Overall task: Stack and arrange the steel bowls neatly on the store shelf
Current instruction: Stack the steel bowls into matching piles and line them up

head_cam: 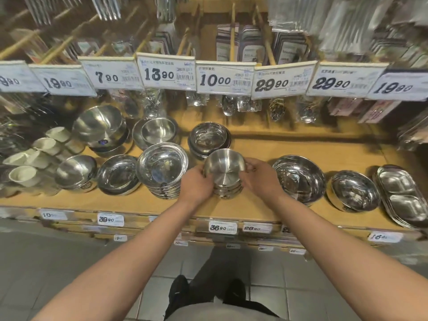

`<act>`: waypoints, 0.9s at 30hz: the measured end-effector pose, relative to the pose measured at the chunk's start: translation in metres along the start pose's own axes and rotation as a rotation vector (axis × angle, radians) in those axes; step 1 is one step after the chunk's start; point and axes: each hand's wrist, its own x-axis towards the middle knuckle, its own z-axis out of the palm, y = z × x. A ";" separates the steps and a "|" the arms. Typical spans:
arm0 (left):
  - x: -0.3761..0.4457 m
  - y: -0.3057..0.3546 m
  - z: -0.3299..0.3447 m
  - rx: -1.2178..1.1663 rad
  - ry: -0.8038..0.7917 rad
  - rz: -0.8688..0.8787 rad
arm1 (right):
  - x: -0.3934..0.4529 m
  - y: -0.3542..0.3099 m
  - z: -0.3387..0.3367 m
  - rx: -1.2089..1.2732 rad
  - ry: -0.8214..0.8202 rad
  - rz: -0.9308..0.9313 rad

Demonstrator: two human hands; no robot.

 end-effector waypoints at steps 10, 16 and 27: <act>0.001 0.007 0.002 0.047 0.066 -0.051 | 0.019 0.003 -0.003 0.013 -0.032 0.062; 0.002 0.004 0.002 -0.012 0.041 -0.095 | 0.027 0.007 -0.001 0.035 -0.048 0.121; 0.000 0.000 0.009 -0.246 -0.076 -0.215 | 0.016 0.013 -0.004 -0.013 -0.140 0.146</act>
